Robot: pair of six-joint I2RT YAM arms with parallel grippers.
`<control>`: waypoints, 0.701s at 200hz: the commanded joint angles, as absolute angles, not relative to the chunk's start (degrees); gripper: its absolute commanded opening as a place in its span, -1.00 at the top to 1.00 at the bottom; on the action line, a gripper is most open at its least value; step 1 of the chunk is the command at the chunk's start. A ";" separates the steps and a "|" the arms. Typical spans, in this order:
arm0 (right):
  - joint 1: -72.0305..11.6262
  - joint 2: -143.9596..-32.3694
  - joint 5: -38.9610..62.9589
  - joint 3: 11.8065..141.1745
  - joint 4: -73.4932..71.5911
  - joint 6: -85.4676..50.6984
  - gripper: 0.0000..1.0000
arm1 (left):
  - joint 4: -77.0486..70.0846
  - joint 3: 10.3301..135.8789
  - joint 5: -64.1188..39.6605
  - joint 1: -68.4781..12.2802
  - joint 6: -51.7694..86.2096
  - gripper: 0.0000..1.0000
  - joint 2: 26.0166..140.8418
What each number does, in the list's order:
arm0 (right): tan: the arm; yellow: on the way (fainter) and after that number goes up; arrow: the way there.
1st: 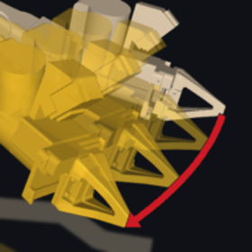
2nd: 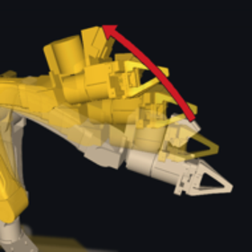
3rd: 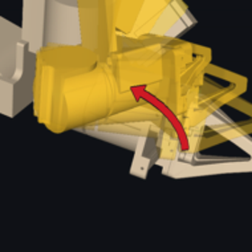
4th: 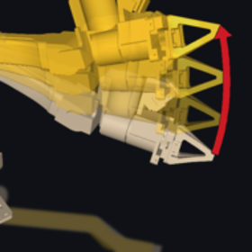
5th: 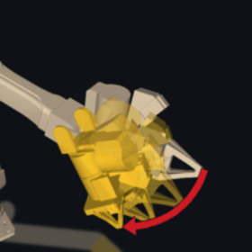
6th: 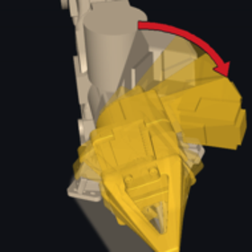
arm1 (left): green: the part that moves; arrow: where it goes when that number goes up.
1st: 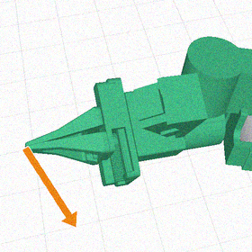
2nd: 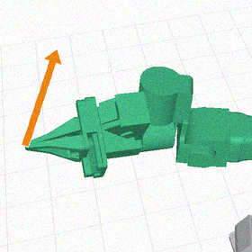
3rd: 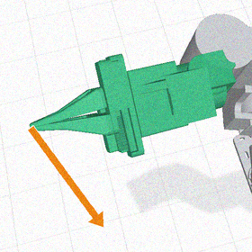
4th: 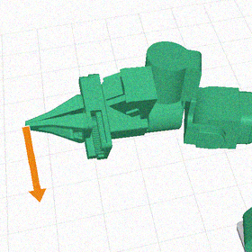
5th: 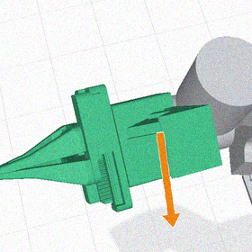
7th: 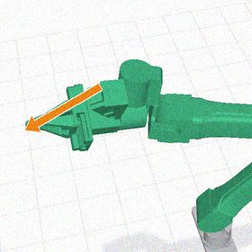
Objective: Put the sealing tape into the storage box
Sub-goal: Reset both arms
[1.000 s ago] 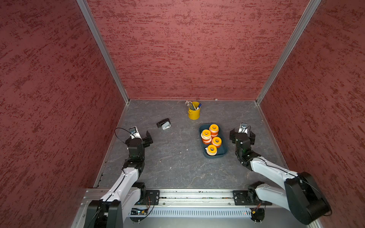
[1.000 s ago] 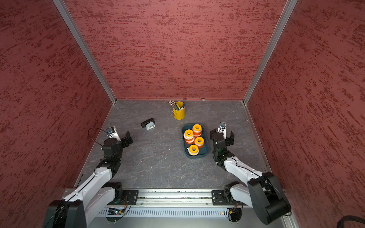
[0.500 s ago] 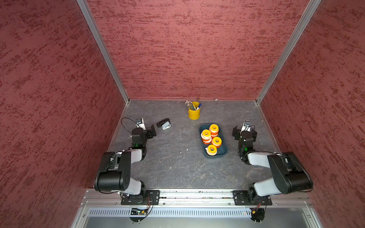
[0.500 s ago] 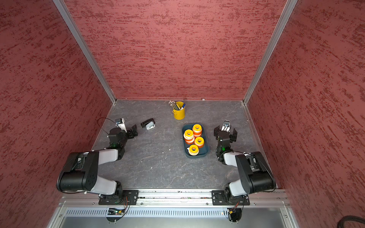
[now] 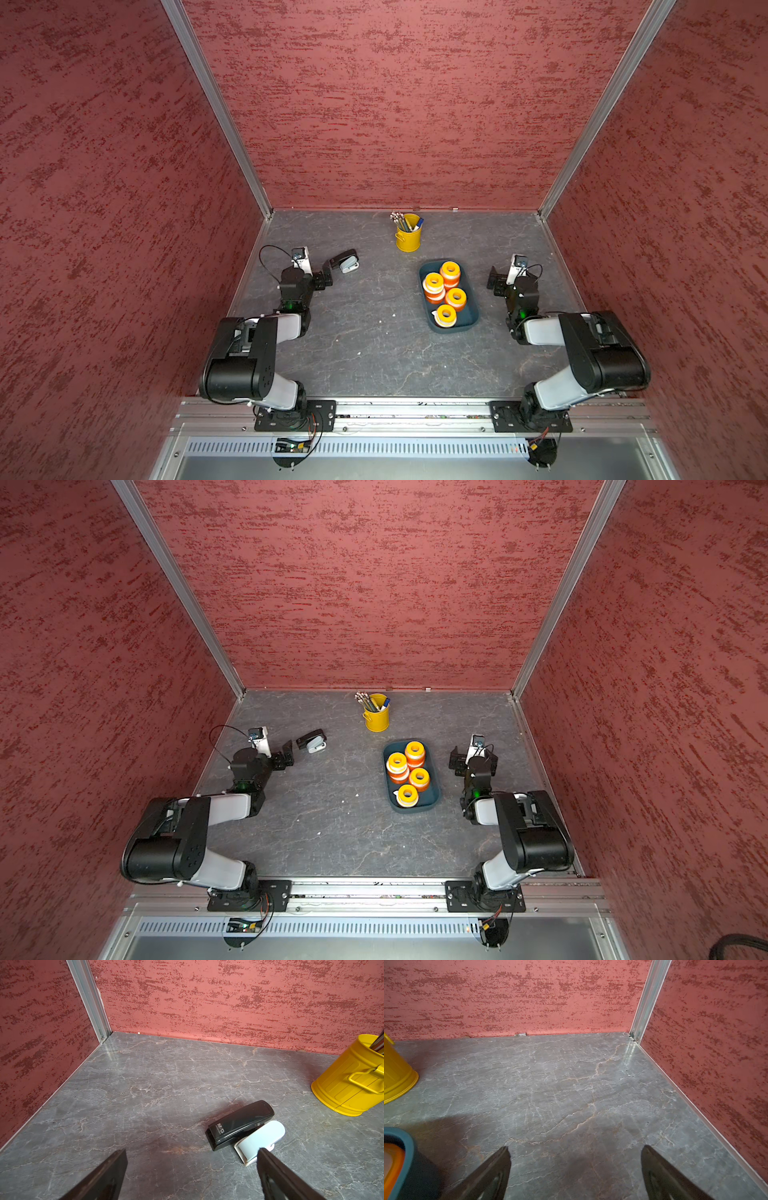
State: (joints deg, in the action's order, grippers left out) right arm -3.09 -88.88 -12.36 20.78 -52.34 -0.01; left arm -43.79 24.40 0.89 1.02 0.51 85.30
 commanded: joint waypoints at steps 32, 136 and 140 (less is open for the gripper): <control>-2.81 -88.51 -10.72 21.19 -54.02 -0.61 -0.97 | -45.15 24.23 0.03 1.27 -0.35 -0.99 85.89; -2.81 -88.75 -10.72 21.46 -53.84 -0.58 -0.97 | -45.18 24.26 0.02 1.24 -0.39 -0.99 85.87; -2.80 -88.77 -10.72 21.49 -53.79 -0.59 -0.97 | -45.19 24.22 0.01 1.31 -0.42 -0.99 85.91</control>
